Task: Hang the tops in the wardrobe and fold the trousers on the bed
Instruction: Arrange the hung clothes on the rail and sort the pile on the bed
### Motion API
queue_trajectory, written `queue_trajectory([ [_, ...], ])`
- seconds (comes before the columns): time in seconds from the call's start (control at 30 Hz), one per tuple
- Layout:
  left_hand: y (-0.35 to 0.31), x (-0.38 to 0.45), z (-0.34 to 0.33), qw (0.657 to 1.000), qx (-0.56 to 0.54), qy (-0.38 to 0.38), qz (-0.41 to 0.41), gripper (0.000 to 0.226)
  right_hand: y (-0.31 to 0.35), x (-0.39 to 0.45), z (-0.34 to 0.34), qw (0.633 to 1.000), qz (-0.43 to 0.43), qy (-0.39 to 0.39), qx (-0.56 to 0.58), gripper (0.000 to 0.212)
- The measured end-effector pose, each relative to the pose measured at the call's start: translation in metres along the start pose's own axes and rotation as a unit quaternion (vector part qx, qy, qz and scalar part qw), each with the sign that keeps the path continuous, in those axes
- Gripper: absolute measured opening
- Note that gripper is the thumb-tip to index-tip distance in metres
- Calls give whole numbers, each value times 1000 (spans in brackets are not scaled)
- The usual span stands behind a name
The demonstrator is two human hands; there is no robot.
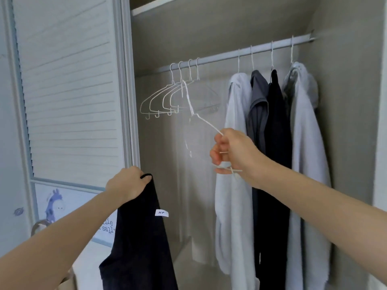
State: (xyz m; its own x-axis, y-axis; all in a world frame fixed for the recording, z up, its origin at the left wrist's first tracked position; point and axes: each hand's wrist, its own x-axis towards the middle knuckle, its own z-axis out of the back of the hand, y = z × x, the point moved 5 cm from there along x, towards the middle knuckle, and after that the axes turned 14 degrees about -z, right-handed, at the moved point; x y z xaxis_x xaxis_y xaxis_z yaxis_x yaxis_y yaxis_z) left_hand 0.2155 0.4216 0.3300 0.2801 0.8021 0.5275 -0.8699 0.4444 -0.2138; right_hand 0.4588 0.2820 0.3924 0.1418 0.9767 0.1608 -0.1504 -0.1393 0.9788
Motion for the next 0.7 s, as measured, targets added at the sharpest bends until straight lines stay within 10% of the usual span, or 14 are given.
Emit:
queue_trajectory([
  [0.23,9,-14,4,992,118,-17,31,38,-27,-62,36,980,-37,186,56,25],
  [0.4,40,-20,-6,993,-29,-5,116,44,-34,-86,65,944,-104,305,74,24],
  [0.7,-13,-16,-6,974,-215,15,65,42,-79,-72,57,952,-123,245,137,20],
])
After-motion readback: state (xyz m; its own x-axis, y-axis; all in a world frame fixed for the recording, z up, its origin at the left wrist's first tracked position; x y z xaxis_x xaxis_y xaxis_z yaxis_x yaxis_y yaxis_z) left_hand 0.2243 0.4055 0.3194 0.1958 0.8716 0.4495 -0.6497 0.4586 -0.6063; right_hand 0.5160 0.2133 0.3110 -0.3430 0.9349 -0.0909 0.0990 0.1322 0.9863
